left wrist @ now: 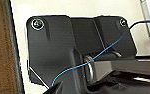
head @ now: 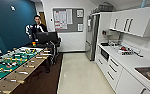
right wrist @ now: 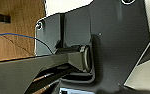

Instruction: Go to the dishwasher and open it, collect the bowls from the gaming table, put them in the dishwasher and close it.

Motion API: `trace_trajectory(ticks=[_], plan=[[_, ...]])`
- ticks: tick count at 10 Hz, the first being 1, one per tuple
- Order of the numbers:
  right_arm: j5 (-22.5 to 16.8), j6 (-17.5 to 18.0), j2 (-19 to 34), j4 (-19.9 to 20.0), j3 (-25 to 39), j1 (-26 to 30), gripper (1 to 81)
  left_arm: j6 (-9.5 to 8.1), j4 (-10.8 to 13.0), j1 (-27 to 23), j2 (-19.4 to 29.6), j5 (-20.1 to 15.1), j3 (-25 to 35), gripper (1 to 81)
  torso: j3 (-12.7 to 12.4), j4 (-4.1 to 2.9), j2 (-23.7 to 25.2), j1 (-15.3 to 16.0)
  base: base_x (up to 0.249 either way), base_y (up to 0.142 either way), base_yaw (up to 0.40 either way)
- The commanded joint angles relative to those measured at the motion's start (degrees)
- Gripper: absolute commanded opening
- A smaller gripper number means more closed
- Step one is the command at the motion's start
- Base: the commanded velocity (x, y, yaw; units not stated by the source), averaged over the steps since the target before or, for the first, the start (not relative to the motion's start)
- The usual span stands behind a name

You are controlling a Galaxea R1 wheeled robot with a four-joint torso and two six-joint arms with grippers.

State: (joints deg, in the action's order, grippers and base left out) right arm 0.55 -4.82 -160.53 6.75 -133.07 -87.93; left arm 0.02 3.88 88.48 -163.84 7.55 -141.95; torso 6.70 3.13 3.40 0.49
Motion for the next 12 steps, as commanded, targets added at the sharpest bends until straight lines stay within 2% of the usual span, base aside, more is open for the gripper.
trace_trajectory(ticks=[1, 9, 12], plan=[[-3.45, -0.19, 0.62, -0.69, 0.72, 2.36, 81.1, 0.33, 0.96, -2.21, 0.44, -3.06, 0.18, 81.1, 0.0, 0.0, 0.0, 0.0, 0.0, 0.0, 0.359], [-3.45, -0.19, -0.96, -0.69, -1.82, 2.18, 81.1, 0.42, 0.96, -2.21, 0.09, -3.15, -0.08, 81.1, 0.0, 0.0, 0.0, 0.0, 0.0, 0.0, 0.359], [-3.45, -0.19, -1.23, -0.78, -1.92, 2.19, 81.1, 0.42, 0.87, -2.3, -1.14, -3.15, -2.63, 81.1, 0.0, 0.02, 0.0, 0.0, 0.0, 0.0, 0.359]])
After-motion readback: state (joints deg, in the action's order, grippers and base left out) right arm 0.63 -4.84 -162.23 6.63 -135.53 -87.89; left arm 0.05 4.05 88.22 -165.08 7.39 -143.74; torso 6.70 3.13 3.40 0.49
